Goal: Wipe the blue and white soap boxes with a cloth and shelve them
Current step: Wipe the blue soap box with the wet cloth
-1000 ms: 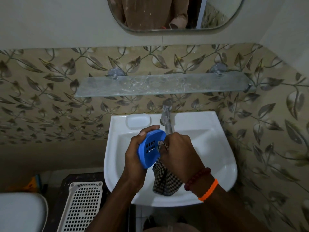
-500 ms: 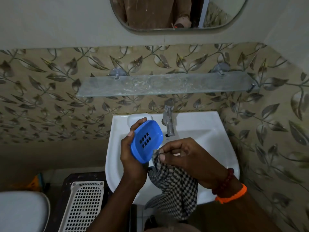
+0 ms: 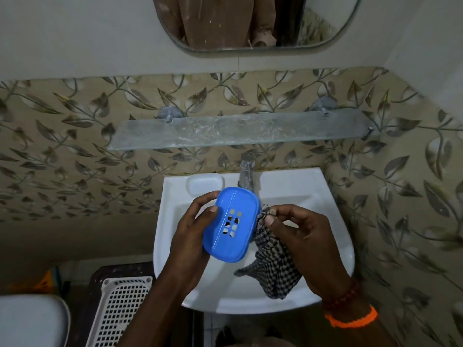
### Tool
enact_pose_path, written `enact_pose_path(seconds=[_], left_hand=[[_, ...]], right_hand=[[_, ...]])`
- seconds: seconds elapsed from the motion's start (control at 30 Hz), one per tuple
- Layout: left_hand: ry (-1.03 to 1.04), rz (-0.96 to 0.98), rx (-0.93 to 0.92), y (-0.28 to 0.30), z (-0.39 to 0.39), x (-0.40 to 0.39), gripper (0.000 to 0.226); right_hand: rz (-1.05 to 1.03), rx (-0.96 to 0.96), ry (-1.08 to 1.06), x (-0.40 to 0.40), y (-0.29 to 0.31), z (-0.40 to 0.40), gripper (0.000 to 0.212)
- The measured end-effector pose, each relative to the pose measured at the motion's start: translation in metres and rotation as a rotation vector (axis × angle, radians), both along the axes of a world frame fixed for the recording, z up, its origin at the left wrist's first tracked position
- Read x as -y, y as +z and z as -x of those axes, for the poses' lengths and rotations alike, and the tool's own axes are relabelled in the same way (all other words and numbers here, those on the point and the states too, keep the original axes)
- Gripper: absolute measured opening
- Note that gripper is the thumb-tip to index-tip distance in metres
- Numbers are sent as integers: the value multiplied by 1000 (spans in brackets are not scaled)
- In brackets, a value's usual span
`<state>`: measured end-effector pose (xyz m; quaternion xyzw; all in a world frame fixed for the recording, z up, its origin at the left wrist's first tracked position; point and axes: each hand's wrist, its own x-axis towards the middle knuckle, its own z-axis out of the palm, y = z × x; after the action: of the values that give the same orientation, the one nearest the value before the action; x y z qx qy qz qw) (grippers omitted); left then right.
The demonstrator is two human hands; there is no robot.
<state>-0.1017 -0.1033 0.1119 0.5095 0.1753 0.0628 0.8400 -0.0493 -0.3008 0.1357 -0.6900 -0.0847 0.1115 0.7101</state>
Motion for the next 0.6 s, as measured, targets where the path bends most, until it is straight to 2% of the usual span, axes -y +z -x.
enact_pose_path(seconds=[0.1,0.27,0.37,0.5,0.6], left_hand=[[-66,-300,-61,5,4,5,43],[-148,-479,14,7,11,15,82],[-159,-565,55,7,12,15,84],[-187,-659,95,11,12,13,85],[-155,-686,116,11,9,11,85]], right_hand=[[4,55,34,-2,5,5,8],[8,157,22,-4,8,7,13],[65,238,5,0,9,5,17],[202,438,-62,0,17,-10,19],[270,508,-1,-2,20,-9,22]])
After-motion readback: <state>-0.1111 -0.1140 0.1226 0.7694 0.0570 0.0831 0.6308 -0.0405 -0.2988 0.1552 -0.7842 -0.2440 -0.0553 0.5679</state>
